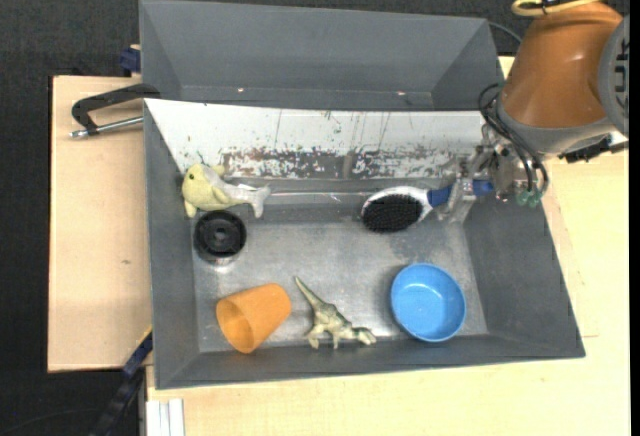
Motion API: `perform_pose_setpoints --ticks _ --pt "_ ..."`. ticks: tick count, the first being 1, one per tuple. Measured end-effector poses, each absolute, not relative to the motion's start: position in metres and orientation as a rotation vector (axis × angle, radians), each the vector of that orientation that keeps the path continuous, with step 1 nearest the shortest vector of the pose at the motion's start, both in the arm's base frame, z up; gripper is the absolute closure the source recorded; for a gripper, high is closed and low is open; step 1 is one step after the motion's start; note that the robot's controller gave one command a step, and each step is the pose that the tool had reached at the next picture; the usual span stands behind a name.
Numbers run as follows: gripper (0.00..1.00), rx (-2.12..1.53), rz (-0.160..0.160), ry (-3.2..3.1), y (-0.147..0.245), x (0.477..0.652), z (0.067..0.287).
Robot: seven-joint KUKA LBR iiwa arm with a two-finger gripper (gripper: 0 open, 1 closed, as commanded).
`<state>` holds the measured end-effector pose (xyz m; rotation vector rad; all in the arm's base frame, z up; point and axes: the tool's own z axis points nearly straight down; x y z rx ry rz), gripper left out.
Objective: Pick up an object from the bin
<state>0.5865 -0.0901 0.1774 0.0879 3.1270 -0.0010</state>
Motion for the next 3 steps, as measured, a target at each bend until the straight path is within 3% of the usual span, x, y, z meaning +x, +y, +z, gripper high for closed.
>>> perform_pose_setpoints --ticks 1,2,3 --pt "1.0 0.122 0.001 3.147 -0.135 0.535 0.066" --pt "1.0 -0.696 -0.006 3.053 -0.13 0.534 0.236" --pt "1.0 -0.731 0.004 3.054 -0.083 0.513 0.243"
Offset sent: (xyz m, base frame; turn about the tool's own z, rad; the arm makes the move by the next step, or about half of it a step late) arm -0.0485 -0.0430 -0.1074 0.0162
